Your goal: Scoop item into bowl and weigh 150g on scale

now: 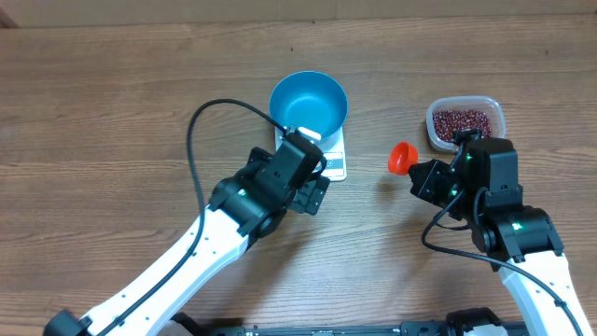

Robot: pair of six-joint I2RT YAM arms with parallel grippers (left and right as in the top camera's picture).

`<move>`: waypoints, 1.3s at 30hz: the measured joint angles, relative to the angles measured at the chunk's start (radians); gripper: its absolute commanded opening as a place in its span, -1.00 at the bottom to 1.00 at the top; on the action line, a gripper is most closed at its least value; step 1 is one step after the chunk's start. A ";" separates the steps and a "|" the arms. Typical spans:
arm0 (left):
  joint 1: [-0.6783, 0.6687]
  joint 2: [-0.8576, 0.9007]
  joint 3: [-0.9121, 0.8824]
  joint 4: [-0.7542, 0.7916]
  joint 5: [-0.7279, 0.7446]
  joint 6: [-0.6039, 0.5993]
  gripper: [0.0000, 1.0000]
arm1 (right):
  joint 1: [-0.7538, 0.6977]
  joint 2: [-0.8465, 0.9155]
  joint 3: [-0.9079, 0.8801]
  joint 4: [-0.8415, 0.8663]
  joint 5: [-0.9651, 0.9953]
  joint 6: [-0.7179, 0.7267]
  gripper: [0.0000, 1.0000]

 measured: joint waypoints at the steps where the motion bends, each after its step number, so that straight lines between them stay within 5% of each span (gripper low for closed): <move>1: 0.000 -0.015 0.000 -0.002 0.000 0.000 0.99 | 0.000 0.000 0.000 0.000 0.000 0.001 -0.92; 13: 0.000 -0.183 0.000 -0.031 -0.027 0.000 0.99 | 0.000 0.000 0.000 -0.001 0.000 0.001 -0.92; 39: 0.000 -0.135 0.000 -0.045 -0.031 0.000 0.99 | 0.000 0.000 0.000 0.000 0.000 0.000 -0.92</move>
